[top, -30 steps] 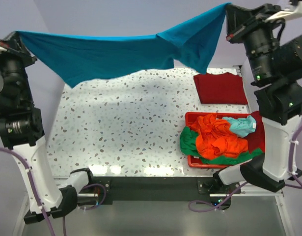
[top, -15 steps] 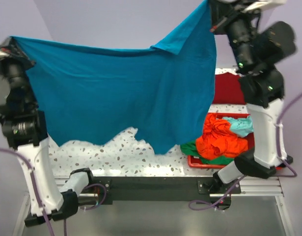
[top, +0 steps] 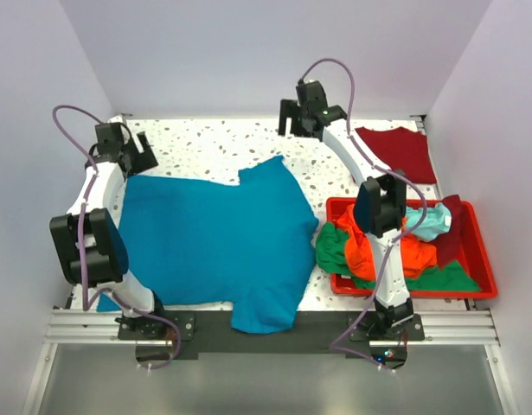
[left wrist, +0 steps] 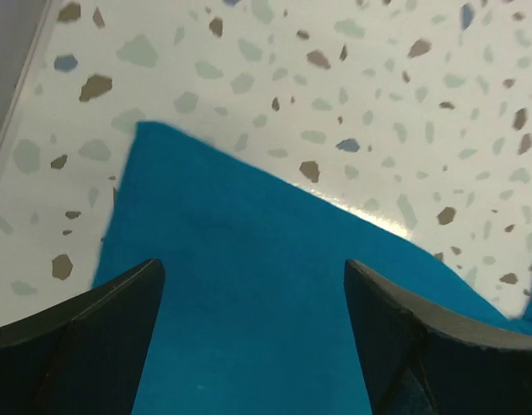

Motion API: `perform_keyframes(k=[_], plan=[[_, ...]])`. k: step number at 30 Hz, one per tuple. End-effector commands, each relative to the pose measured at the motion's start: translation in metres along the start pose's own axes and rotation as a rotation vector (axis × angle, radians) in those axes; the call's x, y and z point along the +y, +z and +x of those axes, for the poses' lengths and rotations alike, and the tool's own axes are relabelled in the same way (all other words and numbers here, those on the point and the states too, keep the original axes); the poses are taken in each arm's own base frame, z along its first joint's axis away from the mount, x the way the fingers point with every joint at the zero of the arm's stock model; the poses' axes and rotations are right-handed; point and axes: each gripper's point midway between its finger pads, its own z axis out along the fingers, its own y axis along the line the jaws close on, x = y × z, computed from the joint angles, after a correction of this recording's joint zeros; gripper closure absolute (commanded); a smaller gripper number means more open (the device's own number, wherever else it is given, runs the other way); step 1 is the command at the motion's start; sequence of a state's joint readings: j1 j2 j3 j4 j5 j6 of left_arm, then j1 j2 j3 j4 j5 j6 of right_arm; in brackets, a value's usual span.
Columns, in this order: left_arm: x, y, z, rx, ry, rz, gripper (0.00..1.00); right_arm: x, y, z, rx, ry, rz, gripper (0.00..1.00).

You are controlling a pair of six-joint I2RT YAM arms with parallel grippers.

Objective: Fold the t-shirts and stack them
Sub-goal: Flatten the tshirt out

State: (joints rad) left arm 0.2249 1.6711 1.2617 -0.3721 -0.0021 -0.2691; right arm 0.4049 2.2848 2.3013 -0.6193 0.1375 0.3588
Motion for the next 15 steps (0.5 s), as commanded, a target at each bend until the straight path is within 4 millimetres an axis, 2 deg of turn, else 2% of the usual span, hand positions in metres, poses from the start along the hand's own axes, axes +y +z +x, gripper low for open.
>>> perform_keyframes(k=[1,2,4,5,6,7,8,9,10,11,13,14,15], plan=[[-0.026,-0.064,-0.081,-0.278,0.015,0.126,0.1,0.024,-0.091,-0.071,-0.175,0.041,-0.117,0.08],[-0.028,-0.063,-0.073,-0.25,0.014,0.136,0.1,0.024,-0.089,-0.056,-0.138,0.035,-0.131,0.08],[-0.027,-0.062,-0.06,-0.223,0.009,0.143,0.1,0.03,-0.103,-0.048,-0.117,0.03,-0.161,0.08],[-0.027,-0.062,-0.055,-0.218,0.01,0.146,0.1,0.03,-0.1,-0.031,-0.07,0.023,-0.166,0.08],[-0.024,-0.06,-0.042,-0.195,0.007,0.141,0.1,0.032,-0.102,-0.021,-0.045,0.017,-0.172,0.08],[-0.023,-0.059,-0.037,-0.186,0.007,0.139,0.09,0.043,-0.105,-0.008,-0.016,0.002,-0.193,0.08],[-0.02,-0.055,-0.023,-0.151,0.005,0.132,0.09,0.043,-0.105,0.011,0.025,-0.01,-0.19,0.08],[-0.018,-0.053,-0.016,-0.13,0.004,0.125,0.09,0.047,-0.107,0.021,0.043,-0.017,-0.196,0.08],[-0.015,-0.05,-0.009,-0.107,0.006,0.116,0.09,0.061,-0.11,0.036,0.067,-0.039,-0.218,0.08],[-0.01,-0.047,0.004,-0.066,0.008,0.096,0.08,0.063,-0.108,0.057,0.109,-0.048,-0.218,0.08],[-0.003,-0.041,0.019,-0.021,0.011,0.072,0.08,0.083,-0.113,0.084,0.163,-0.065,-0.269,0.08],[0.001,-0.038,0.03,0.005,0.013,0.056,0.07,0.082,-0.11,0.105,0.209,-0.056,-0.266,0.08],[0.005,-0.036,0.035,0.02,0.014,0.048,0.07,0.092,-0.111,0.118,0.232,-0.056,-0.293,0.08]])
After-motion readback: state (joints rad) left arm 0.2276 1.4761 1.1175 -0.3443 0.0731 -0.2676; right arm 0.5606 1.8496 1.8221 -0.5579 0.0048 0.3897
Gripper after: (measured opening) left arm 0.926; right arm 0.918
